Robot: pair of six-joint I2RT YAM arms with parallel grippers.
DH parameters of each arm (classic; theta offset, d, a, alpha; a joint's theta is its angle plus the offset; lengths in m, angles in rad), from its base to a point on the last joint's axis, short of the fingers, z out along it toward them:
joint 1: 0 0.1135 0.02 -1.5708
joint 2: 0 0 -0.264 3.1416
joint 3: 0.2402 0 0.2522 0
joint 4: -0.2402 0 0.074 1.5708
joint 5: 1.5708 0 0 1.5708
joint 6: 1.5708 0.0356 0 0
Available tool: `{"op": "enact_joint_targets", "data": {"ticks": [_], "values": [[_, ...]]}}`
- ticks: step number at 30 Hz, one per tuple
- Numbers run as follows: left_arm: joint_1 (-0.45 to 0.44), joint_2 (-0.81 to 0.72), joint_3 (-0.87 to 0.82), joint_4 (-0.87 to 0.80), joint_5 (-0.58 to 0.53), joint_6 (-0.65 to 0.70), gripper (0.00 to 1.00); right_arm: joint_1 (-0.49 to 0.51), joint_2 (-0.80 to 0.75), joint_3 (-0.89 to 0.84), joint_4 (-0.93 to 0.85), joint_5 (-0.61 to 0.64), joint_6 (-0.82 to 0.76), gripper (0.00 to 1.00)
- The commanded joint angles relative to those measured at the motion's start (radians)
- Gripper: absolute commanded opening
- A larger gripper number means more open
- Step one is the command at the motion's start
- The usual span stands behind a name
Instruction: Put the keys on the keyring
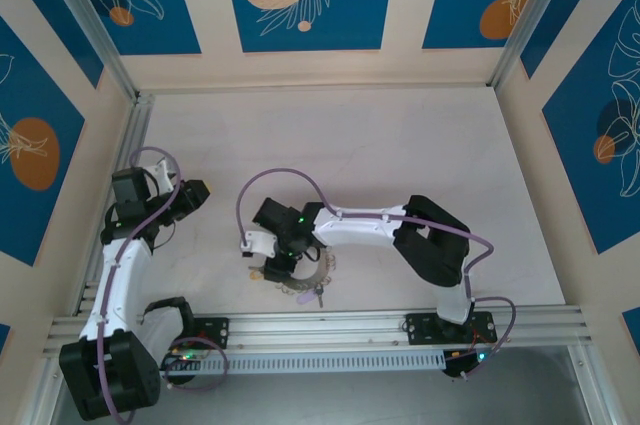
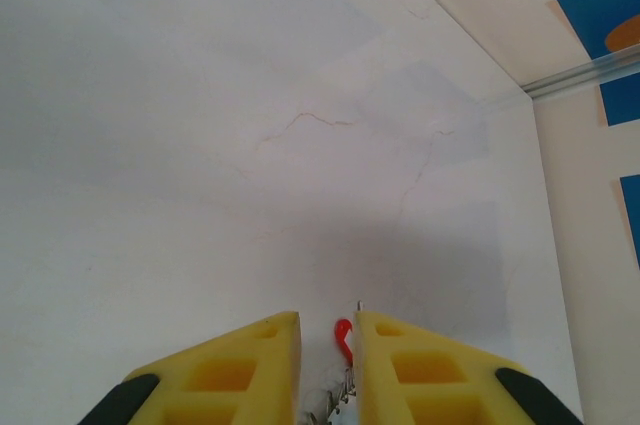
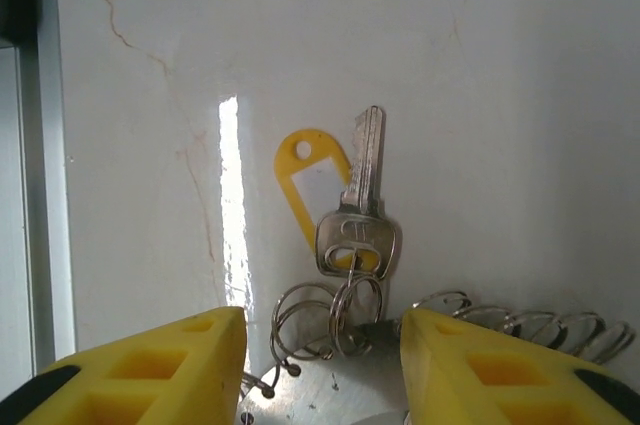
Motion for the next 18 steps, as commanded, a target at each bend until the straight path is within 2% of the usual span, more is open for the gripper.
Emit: {"op": "enact_joint_targets", "data": {"ticks": [1,10,18], "values": [[0.016,-0.021,-0.004,0.017,0.029,0.003,0.21,0.007,0.027,0.037,-0.025,0.012,-0.024,0.42],[0.018,-0.018,-0.003,0.018,0.031,0.005,0.21,0.017,0.043,0.035,-0.039,0.023,-0.036,0.31],[0.017,-0.014,-0.003,0.021,0.034,0.006,0.21,0.024,0.045,0.019,-0.042,0.03,-0.036,0.29]]}}
